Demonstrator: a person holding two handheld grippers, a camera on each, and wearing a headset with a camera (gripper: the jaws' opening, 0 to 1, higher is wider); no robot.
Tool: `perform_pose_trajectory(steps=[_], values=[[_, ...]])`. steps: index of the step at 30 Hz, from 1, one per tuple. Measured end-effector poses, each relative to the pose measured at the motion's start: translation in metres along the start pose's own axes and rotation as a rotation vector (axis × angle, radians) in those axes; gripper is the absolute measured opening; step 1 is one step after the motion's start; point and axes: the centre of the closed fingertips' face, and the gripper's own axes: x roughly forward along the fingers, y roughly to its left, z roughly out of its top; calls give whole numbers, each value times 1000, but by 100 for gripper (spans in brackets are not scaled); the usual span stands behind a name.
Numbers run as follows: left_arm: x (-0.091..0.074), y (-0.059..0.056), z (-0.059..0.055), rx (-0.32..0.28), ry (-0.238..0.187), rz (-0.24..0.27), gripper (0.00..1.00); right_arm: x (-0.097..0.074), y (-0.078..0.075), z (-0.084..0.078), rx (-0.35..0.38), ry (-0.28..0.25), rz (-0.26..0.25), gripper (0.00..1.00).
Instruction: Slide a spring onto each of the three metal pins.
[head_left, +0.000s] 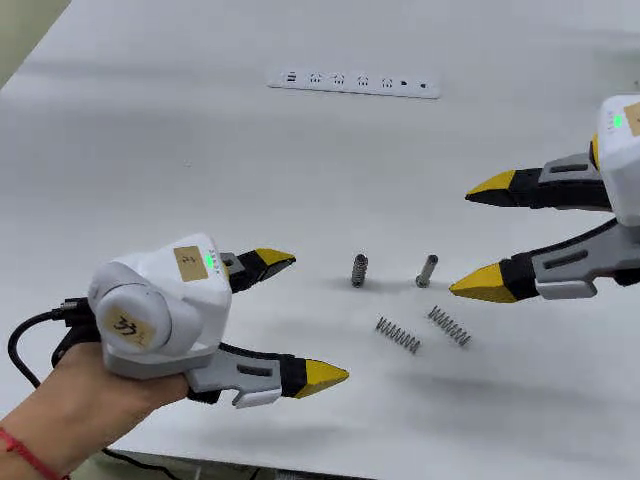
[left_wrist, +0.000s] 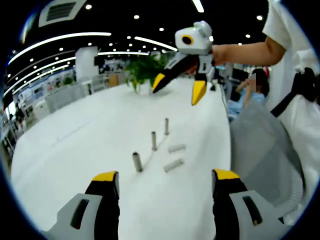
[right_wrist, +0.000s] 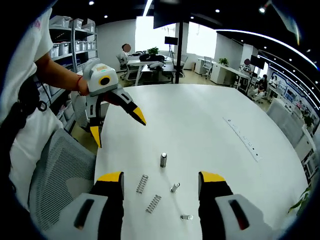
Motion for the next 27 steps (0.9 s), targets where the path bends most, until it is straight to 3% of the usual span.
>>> perform_pose_trajectory(steps=[2,12,15,18,23,27], values=[[2,-1,-1,15,16,-7,75,-9,-5,-11,27,-11,-14,62],[18,-5,-5,116,112,-64,70,-46,16,-53,132,-91,-76,76],[27,-8,-9,204,167,-99,68,-52,21,-65,166,-105,-84,80],[39,-13,-11,218,194,-130,63,-56,25,-74,192,-129,-93,82],[61,-20,-16,290,237,-185,57,-61,32,-90,206,-147,-94,86],[73,-20,-20,316,263,-203,52,-64,35,-102,216,-146,-100,90]])
